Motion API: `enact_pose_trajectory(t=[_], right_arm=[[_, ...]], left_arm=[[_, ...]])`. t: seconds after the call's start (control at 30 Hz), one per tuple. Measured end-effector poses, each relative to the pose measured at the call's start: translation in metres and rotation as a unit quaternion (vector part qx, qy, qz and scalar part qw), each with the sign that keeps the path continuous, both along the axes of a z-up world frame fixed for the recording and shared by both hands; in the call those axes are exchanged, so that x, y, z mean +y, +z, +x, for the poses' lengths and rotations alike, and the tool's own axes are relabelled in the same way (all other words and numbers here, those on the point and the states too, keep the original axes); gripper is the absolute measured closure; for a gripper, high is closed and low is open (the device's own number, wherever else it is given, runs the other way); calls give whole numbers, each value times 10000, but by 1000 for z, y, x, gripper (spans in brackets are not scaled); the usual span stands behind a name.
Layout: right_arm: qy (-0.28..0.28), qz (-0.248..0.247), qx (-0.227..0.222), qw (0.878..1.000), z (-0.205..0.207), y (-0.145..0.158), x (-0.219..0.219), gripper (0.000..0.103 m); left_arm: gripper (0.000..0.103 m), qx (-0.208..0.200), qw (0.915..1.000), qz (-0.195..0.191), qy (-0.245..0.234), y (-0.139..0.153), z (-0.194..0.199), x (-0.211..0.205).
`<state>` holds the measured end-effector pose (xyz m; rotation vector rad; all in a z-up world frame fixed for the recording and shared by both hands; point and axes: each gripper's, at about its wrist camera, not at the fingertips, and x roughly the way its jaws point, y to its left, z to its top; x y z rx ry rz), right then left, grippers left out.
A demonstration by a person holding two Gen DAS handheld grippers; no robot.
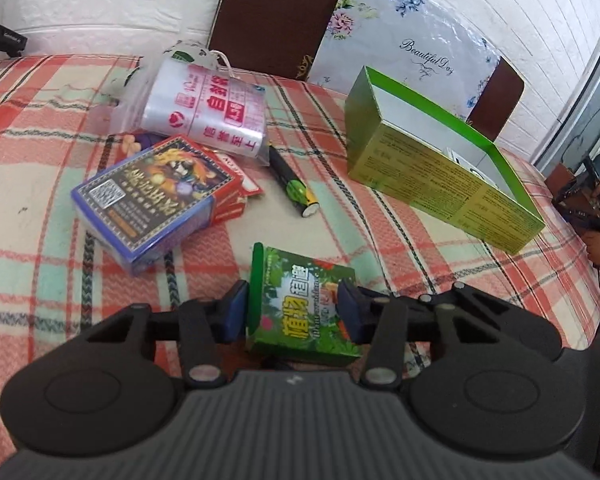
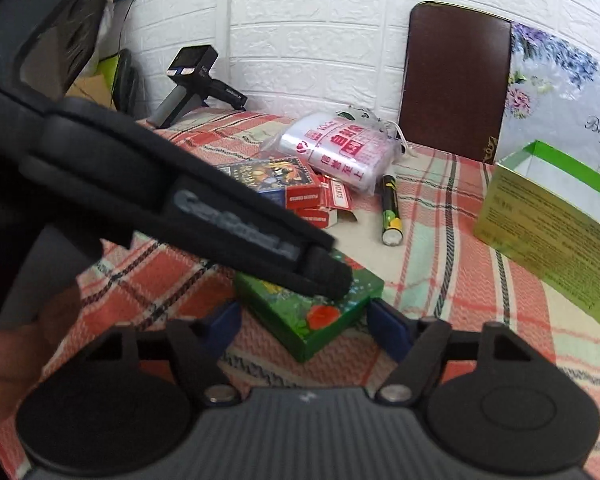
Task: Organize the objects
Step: 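Grasp the green snack pack between both grippers, then carry the snack pack with both grippers and lower it into the green box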
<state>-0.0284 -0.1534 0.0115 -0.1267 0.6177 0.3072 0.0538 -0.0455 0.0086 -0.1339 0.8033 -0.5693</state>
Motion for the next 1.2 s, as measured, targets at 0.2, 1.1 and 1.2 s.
enact_pose_trajectory(t=[0.2,1.1,1.2], right_arm=[[556,-223,-143,9981,-32,-1,19,38],[-398,-255,-11,9989,-78,3,-40,40],[-678,-181,1,9975,-82,2,-57,40]], left_arm=[[55,99,9996,-114,226,-4,-33,25],[53,93,9977,350,-568,-1,-60,-71],[53,111,9963,374,-763,-1,-60,-92]])
